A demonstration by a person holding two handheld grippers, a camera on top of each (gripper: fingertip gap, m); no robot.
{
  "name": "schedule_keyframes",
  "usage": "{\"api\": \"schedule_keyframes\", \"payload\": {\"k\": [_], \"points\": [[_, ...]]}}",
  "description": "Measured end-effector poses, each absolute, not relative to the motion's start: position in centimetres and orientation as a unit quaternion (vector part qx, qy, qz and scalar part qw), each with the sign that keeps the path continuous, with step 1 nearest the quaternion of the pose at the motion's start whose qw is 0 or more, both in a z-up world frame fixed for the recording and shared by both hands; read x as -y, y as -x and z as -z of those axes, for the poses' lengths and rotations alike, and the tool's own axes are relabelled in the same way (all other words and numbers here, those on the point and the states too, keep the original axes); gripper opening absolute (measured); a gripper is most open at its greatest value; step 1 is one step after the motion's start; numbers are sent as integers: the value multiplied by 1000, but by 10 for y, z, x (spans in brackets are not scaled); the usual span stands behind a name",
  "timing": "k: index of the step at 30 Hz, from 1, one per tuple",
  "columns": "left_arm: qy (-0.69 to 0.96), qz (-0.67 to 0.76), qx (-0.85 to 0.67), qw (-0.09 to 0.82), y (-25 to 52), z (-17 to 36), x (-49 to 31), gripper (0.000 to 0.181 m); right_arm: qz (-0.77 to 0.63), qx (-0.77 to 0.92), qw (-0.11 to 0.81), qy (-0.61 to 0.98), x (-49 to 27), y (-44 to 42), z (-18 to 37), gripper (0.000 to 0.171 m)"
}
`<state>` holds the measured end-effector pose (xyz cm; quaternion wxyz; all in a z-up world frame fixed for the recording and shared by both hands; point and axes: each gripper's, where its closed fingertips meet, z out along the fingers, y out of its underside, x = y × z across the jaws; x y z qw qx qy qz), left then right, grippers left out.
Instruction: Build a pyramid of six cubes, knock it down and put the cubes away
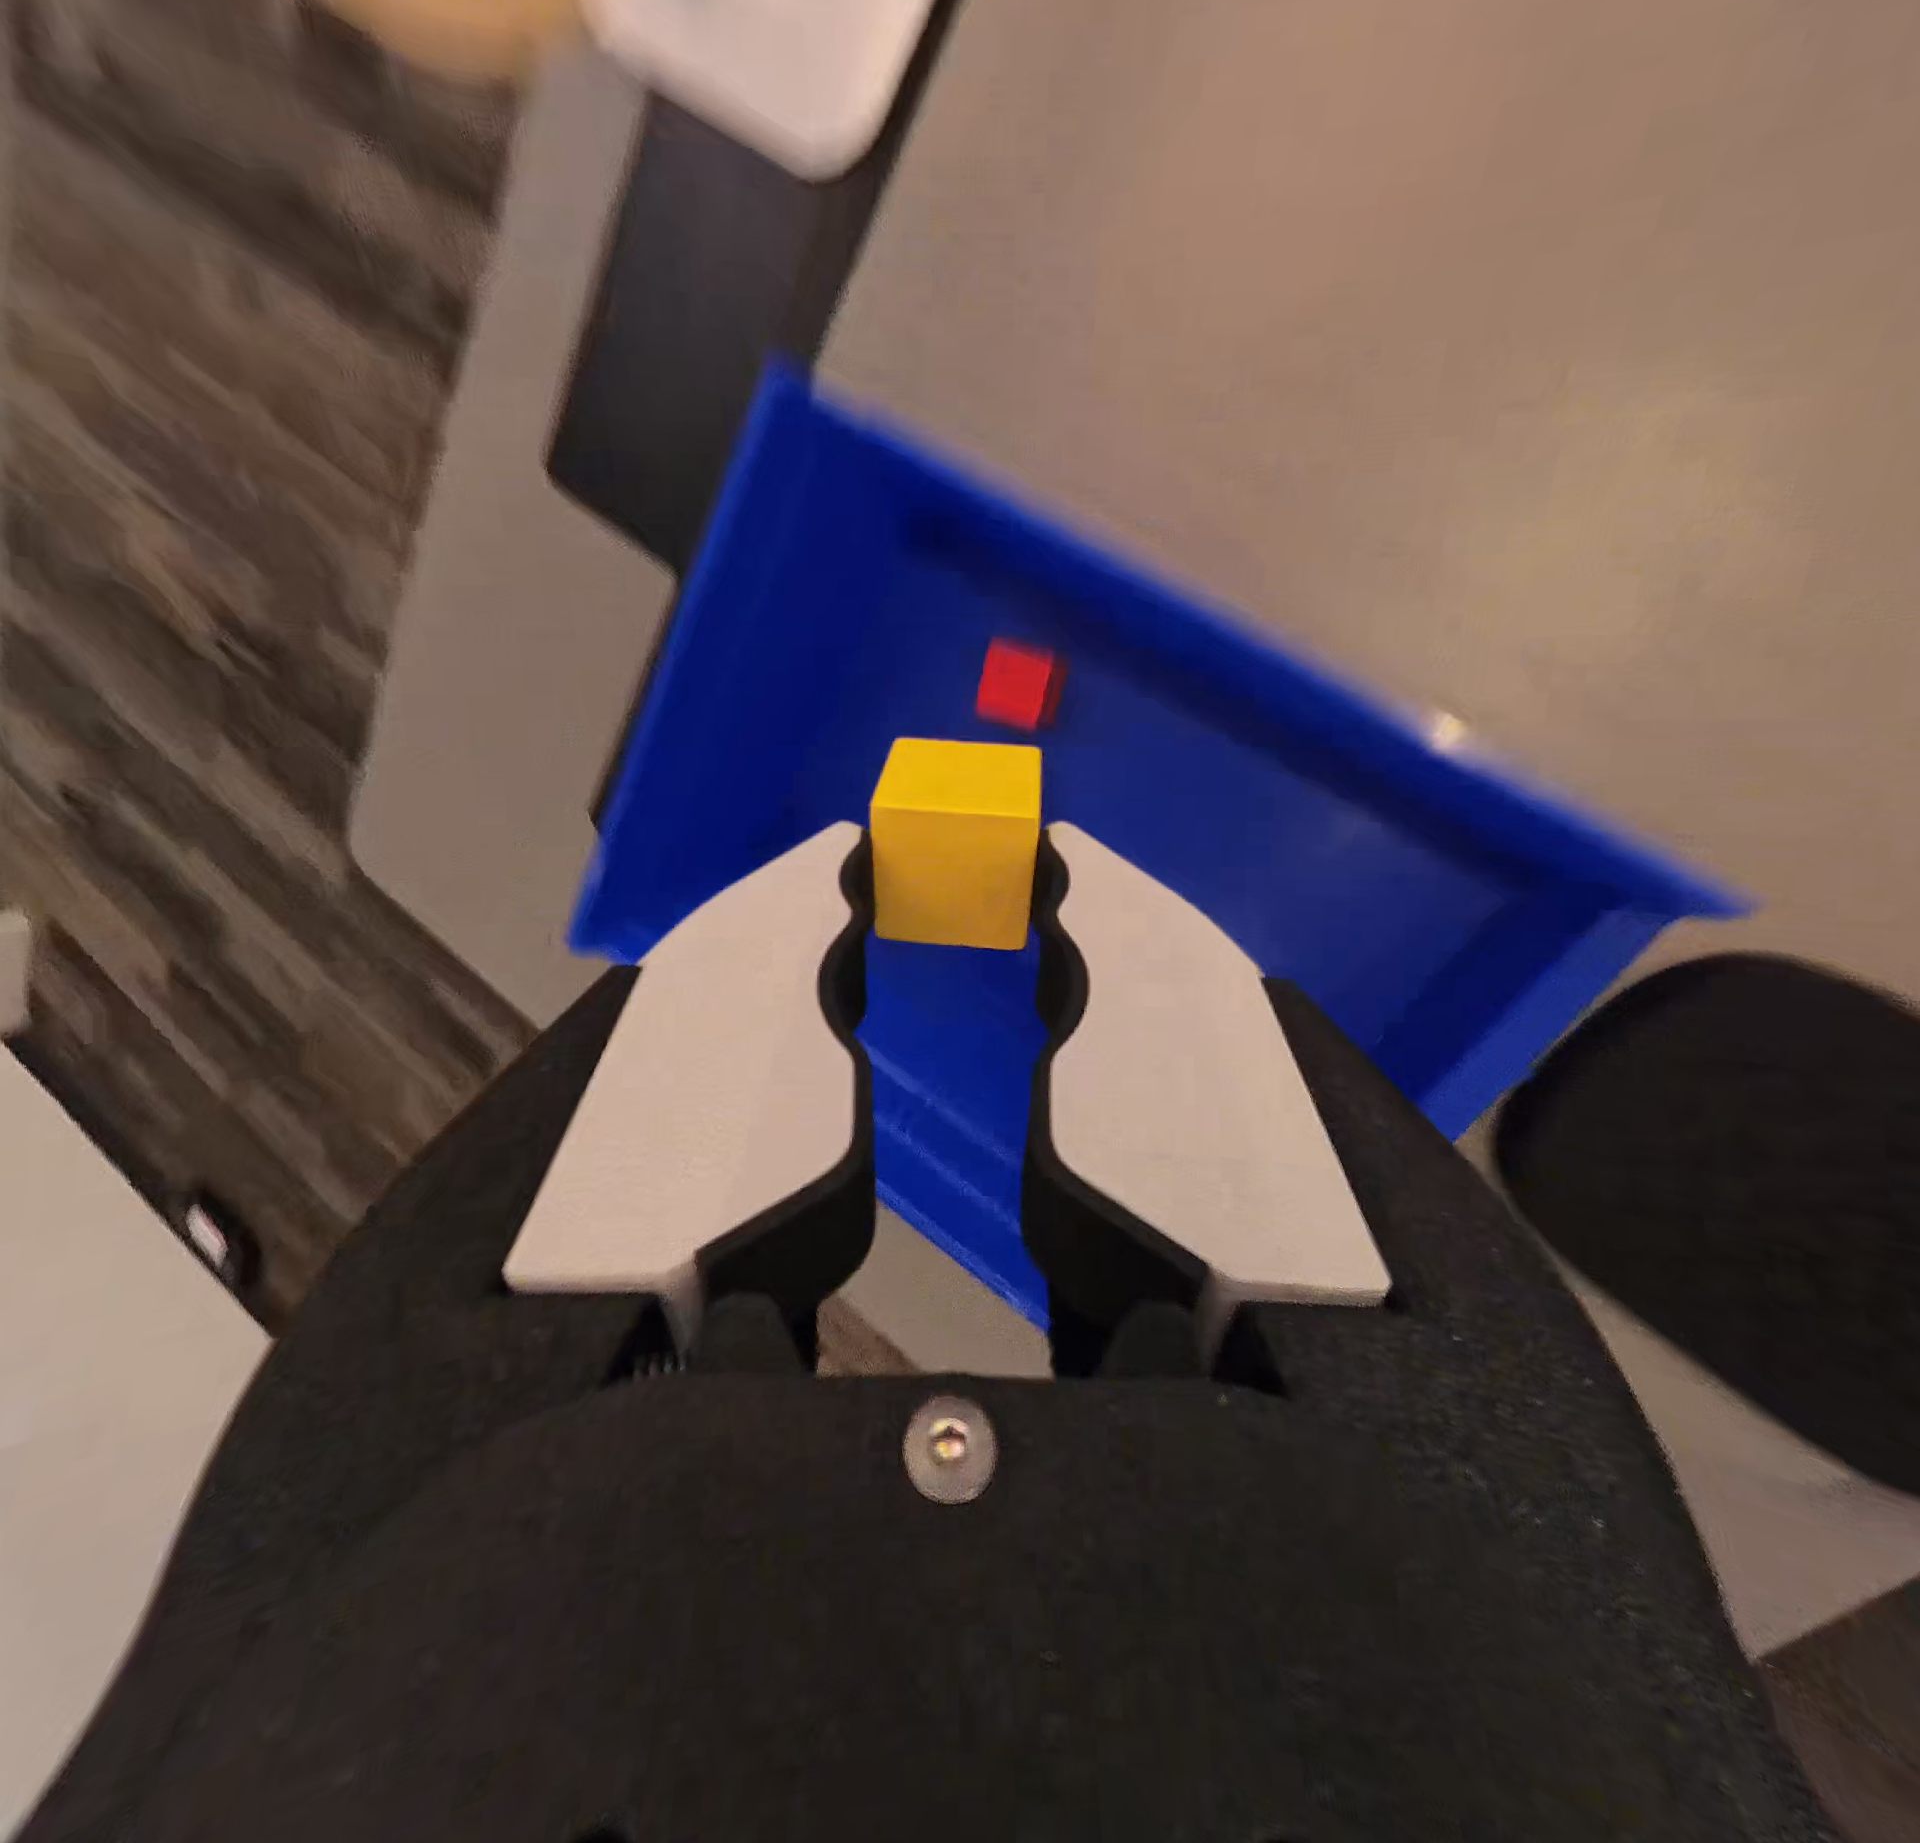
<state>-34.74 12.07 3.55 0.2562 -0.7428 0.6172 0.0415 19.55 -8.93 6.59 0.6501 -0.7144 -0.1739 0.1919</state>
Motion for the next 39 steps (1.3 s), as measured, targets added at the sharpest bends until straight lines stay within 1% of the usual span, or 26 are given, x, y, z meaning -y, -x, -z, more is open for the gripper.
{"api": "schedule_keyframes", "payload": {"k": [2,4,5,7,11,13,16,23,39], "points": [[702,1,-653,284,294,-64,-91,29,-186,178,646,718,87,-193,-65,7],[664,36,-697,270,245,-58,-55,29,-183,184,641,722,85,-190,-65,7],[650,42,-714,259,223,-46,-41,29,-181,187,640,723,84,-189,-66,7],[634,41,-742,216,189,-5,-19,29,-179,192,639,723,84,-186,-67,7],[600,4,-789,131,153,83,0,29,-179,202,637,722,86,-179,-69,7],[603,13,-791,100,140,110,5,29,-179,206,637,721,87,-177,-69,7],[609,11,-790,73,128,132,4,28,-181,208,637,720,88,-175,-70,7],[592,-10,-804,59,113,149,2,28,-185,206,633,723,88,-178,-65,7],[596,1,-801,58,98,157,2,29,-187,208,636,719,86,-180,-68,7]]}}
